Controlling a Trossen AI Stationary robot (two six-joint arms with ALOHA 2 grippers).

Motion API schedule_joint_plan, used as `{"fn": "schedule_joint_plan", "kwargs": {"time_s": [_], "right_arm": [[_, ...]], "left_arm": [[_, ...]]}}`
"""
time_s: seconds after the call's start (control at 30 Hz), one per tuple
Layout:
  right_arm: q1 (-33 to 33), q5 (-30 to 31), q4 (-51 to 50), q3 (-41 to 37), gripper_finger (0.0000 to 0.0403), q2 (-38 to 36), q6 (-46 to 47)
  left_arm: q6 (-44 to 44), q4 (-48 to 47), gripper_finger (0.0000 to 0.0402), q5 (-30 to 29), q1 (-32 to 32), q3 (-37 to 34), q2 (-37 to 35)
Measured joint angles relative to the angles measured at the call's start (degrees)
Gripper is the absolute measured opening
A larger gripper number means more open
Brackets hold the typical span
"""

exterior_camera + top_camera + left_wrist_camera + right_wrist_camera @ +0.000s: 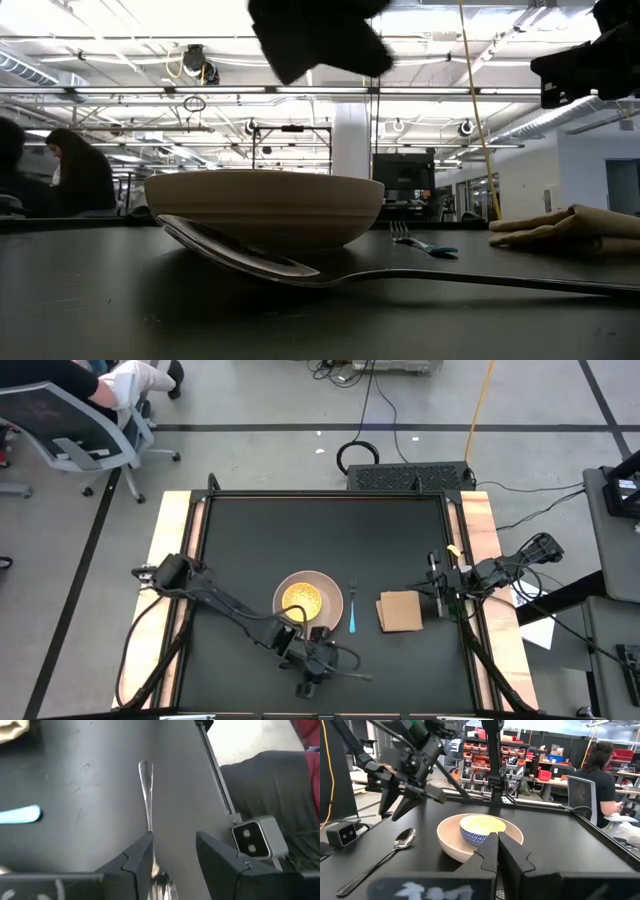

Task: Set table place
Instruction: Put the black spoon into the yellow bowl on the brown plate

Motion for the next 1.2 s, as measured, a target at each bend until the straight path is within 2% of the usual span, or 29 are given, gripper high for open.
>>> {"fn": "schedule_joint_plan", "kwargs": {"time_s": [0.37, 0.67, 0.87, 1.2], "right_arm": [[0.0, 0.1, 0.2, -0.1, 0.0, 0.0, -0.3], [0.0, 0.1, 0.9, -0.2, 0.0, 0.0, -0.3], [0.0, 0.1, 1.6, -0.3, 0.0, 0.0, -0.2], [0.0, 0.1, 4.5, -1.3, 0.0, 0.0, -0.9]], "left_arm": [[0.7, 3.9, 0.0154, 2.8, -0.6, 0.3, 4.0], [5.6, 5.0, 0.0154, 2.5, -1.2, 0.7, 4.2], [9.8, 6.5, 0.0154, 1.3, -0.9, 0.7, 6.8], [11.4, 8.9, 0.0154, 0.9, -0.2, 0.7, 8.8]]}}
